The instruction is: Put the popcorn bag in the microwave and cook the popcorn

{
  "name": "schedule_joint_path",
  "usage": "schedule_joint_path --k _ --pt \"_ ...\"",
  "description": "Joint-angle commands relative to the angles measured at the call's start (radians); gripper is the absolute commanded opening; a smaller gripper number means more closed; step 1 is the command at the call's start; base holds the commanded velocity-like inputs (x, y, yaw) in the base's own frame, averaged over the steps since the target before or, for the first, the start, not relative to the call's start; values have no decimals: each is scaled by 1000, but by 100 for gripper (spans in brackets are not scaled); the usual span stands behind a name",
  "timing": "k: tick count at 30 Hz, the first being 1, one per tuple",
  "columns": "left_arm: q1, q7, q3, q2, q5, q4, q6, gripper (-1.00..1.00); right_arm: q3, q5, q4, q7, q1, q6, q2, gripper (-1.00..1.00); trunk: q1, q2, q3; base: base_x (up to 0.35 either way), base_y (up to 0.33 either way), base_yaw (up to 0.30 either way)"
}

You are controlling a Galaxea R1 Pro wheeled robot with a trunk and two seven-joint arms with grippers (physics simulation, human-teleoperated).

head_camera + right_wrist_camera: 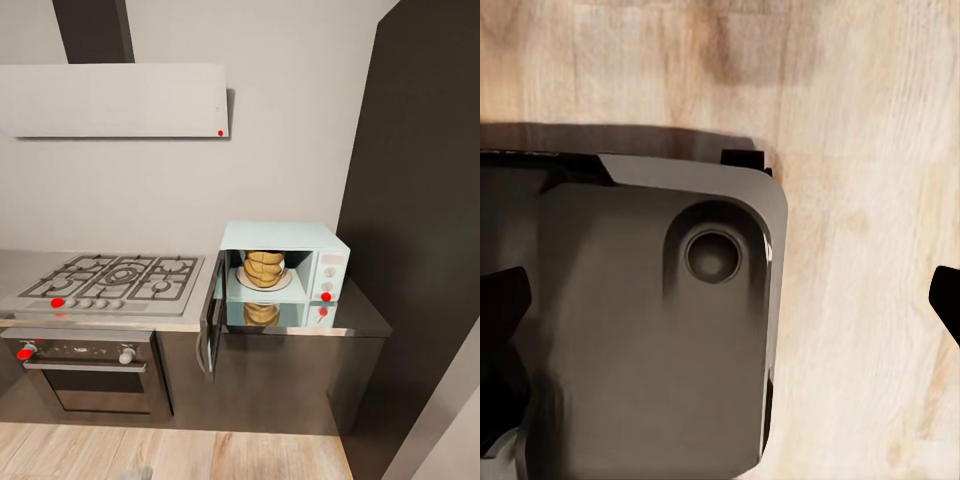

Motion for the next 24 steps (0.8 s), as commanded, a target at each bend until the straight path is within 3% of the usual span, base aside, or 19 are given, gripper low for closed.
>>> schedule_joint_path --k 1,5,10,12,15,24 --pt "-17 -3 2 5 9 -69 42 100 2 -1 3 3 -1 -6 0 100 0 -1 -1 0 0 0" --pt "-120 -9 3 7 24 -169 75 100 2 -1 3 3 -1 -5 0 100 0 -1 -1 0 0 0" --pt "-297 -11 2 13 137 -180 79 100 3 -1 3 3 -1 -5 0 100 0 -1 -1 0 0 0" --pt "-355 -11 2 25 153 -180 81 100 4 0 3 3 -1 -6 0 100 0 -1 -1 0 0 0" --pt "-390 -11 2 38 159 -181 82 100 4 0 3 3 -1 -7 0 100 0 -1 -1 0 0 0" --pt "-400 -7 1 44 163 -149 85 100 4 -1 2 3 -1 -8 -3 100 0 -1 -1 0 0 0"
